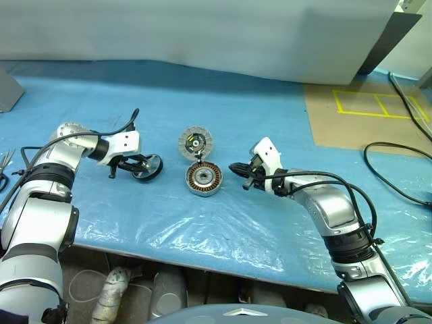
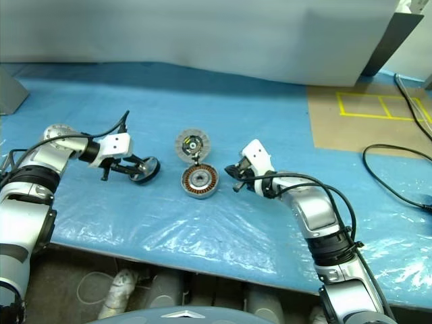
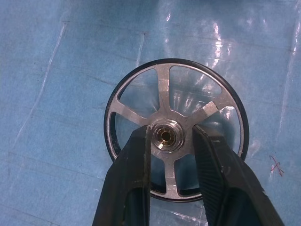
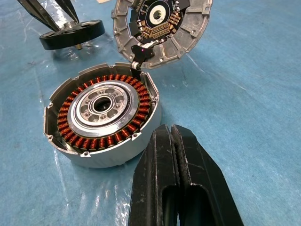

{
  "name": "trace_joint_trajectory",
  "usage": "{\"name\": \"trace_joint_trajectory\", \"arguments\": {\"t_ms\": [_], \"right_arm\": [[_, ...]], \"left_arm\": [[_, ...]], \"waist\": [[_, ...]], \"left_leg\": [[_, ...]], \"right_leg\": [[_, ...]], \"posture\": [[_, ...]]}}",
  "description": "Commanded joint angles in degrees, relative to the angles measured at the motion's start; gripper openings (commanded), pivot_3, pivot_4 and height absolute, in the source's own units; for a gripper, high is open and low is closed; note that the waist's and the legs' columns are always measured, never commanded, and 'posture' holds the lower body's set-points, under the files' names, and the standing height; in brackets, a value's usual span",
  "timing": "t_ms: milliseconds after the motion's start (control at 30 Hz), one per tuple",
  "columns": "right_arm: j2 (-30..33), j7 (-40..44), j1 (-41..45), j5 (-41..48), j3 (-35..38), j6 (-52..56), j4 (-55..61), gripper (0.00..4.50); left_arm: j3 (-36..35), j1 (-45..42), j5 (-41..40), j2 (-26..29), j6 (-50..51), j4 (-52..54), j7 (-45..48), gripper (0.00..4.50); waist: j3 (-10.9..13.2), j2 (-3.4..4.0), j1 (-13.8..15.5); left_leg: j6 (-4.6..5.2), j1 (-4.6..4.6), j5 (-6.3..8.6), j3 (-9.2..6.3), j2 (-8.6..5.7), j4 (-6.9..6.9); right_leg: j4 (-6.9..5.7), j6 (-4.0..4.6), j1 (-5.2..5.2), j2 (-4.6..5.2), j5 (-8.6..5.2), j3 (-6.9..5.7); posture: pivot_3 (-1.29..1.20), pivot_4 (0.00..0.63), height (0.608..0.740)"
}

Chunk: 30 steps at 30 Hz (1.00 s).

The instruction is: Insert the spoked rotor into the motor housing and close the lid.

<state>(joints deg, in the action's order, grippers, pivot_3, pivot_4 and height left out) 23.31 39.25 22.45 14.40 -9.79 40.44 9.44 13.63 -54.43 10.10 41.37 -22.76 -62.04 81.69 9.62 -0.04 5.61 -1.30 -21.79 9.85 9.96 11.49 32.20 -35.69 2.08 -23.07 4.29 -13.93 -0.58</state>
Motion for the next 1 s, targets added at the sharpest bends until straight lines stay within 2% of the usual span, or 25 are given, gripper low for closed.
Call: {"name": "trace_joint_trajectory", "arguments": {"t_ms": [33, 400, 533, 700, 833, 1000], "right_arm": [[0.0, 0.2, 1.2, 0.8, 0.5, -0.3, 0.9, 0.00], [3.4, 2.4, -0.1, 6.2, 5.5, 2.5, 5.8, 0.00], [5.5, 3.2, -1.3, 7.9, 7.3, 3.4, 7.5, 0.00], [8.2, 3.1, -2.5, 9.1, 9.8, 3.8, 8.6, 0.00], [8.2, 1.7, -2.8, 9.0, 10.5, 3.6, 8.1, 0.00], [7.2, -0.3, -3.4, 8.6, 10.0, 3.4, 8.1, 0.00]], "left_arm": [[0.5, 1.3, 0.1, -0.2, 0.1, 0.9, 1.5, 0.96], [-4.0, -0.3, -7.7, -0.6, 5.4, 10.2, 6.0, 0.96], [-5.8, -0.1, -12.8, -0.7, 11.5, 18.1, 9.2, 0.96], [-3.9, 3.0, -17.1, -0.3, 15.3, 29.7, 10.8, 0.96], [-3.6, 6.3, -21.7, -1.6, 21.7, 38.8, 10.8, 0.96], [-2.5, 8.5, -20.2, -6.0, 21.8, 41.4, 6.6, 0.96]], "waist": [[0.0, 0.00, 0.0], [0.1, -0.20, 0.1], [0.2, -0.21, 0.2], [0.2, -0.21, 0.2], [0.2, -0.20, 0.0], [0.2, -0.20, 0.0]], "left_leg": [[0.00, 0.00, 0.00, 0.00, 0.00, 0.00], [0.00, -0.33, 0.00, 0.00, 0.04, -0.01], [-0.01, -0.35, 0.00, 0.00, 0.07, -0.07], [-0.01, -0.37, 0.00, 0.00, 0.05, -0.06], [-0.01, -0.34, 0.00, 0.01, 0.07, -0.06], [0.00, -0.36, 0.00, 0.01, 0.06, -0.02]], "right_leg": [[0.00, 0.00, 0.00, 0.00, 0.00, 0.00], [0.04, -0.01, -0.25, -0.02, 0.01, -0.06], [0.06, 0.00, -0.26, -0.04, 0.00, -0.13], [0.07, 0.00, -0.26, -0.02, 0.00, -0.12], [0.02, 0.01, -0.27, -0.03, 0.00, -0.12], [0.03, 0.01, -0.27, -0.03, 0.00, -0.11]], "posture": [[0.00, 0.150, 0.740], [0.00, 0.150, 0.740], [0.00, 0.150, 0.740], [0.00, 0.150, 0.740], [0.00, 0.150, 0.740], [0.00, 0.150, 0.740]]}}
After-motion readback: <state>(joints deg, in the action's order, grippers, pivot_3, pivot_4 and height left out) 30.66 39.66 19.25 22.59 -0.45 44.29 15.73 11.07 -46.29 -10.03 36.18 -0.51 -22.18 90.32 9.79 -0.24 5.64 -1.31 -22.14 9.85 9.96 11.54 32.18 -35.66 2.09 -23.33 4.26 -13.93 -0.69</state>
